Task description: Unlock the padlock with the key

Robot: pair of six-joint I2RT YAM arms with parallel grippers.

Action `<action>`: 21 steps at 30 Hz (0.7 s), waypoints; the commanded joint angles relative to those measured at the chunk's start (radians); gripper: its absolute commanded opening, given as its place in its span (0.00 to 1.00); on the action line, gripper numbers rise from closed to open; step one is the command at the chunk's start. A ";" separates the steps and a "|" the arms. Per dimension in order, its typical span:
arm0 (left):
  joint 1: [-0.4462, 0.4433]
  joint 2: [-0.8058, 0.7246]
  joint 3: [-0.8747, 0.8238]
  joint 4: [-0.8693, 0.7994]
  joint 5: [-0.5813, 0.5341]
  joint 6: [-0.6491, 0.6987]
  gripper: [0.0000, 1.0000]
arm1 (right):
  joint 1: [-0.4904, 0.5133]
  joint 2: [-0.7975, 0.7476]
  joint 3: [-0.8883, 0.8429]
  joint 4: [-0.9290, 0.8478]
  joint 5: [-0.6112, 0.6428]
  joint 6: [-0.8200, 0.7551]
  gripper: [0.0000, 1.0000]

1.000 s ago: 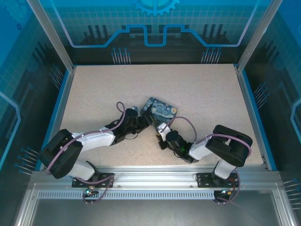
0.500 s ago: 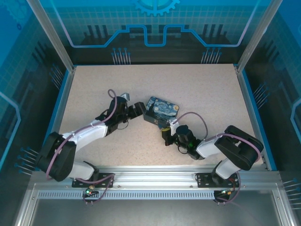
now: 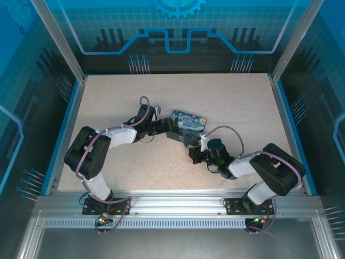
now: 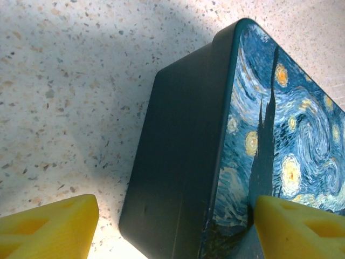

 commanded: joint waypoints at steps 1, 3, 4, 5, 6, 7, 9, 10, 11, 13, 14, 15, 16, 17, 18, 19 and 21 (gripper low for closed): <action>0.000 0.015 -0.007 -0.040 0.002 0.024 0.75 | -0.033 0.008 0.022 -0.055 -0.059 0.040 0.00; 0.000 0.004 -0.037 -0.034 -0.010 0.022 0.73 | -0.042 0.011 0.023 -0.060 -0.074 0.048 0.00; 0.000 -0.006 -0.055 -0.029 -0.019 0.018 0.73 | -0.048 0.011 0.024 -0.063 -0.080 0.053 0.00; 0.000 -0.015 -0.070 -0.025 -0.023 0.014 0.72 | -0.052 0.014 0.023 -0.061 -0.089 0.058 0.00; 0.001 -0.026 -0.089 -0.018 -0.029 0.005 0.72 | -0.056 0.018 0.023 -0.059 -0.100 0.061 0.00; 0.001 -0.038 -0.111 -0.009 -0.031 -0.003 0.71 | -0.059 0.019 0.021 -0.059 -0.108 0.066 0.00; 0.000 -0.062 -0.148 0.005 -0.031 -0.021 0.71 | -0.072 0.023 0.020 -0.060 -0.132 0.080 0.00; 0.001 -0.074 -0.171 0.015 -0.032 -0.035 0.71 | -0.082 0.025 0.019 -0.063 -0.145 0.089 0.00; 0.000 -0.089 -0.193 0.024 -0.031 -0.046 0.71 | -0.091 0.028 0.020 -0.069 -0.158 0.095 0.00; 0.000 -0.114 -0.234 0.043 -0.034 -0.068 0.70 | -0.104 0.035 0.022 -0.084 -0.172 0.105 0.00; 0.000 -0.126 -0.251 0.050 -0.034 -0.077 0.70 | -0.111 0.040 0.023 -0.088 -0.179 0.108 0.00; 0.001 -0.140 -0.268 0.057 -0.035 -0.089 0.69 | -0.114 0.046 0.023 -0.087 -0.185 0.112 0.00; 0.000 -0.151 -0.286 0.065 -0.033 -0.100 0.69 | -0.117 0.053 0.024 -0.085 -0.193 0.116 0.00; -0.001 -0.162 -0.299 0.074 -0.029 -0.111 0.69 | -0.121 0.063 0.024 -0.082 -0.206 0.119 0.00; -0.002 -0.171 -0.312 0.082 -0.025 -0.123 0.69 | -0.122 0.072 0.029 -0.080 -0.212 0.122 0.00; -0.005 -0.181 -0.324 0.086 -0.025 -0.132 0.69 | -0.123 0.086 0.036 -0.080 -0.226 0.124 0.00; -0.015 -0.198 -0.338 0.081 -0.033 -0.135 0.69 | -0.132 0.111 0.046 -0.076 -0.251 0.127 0.00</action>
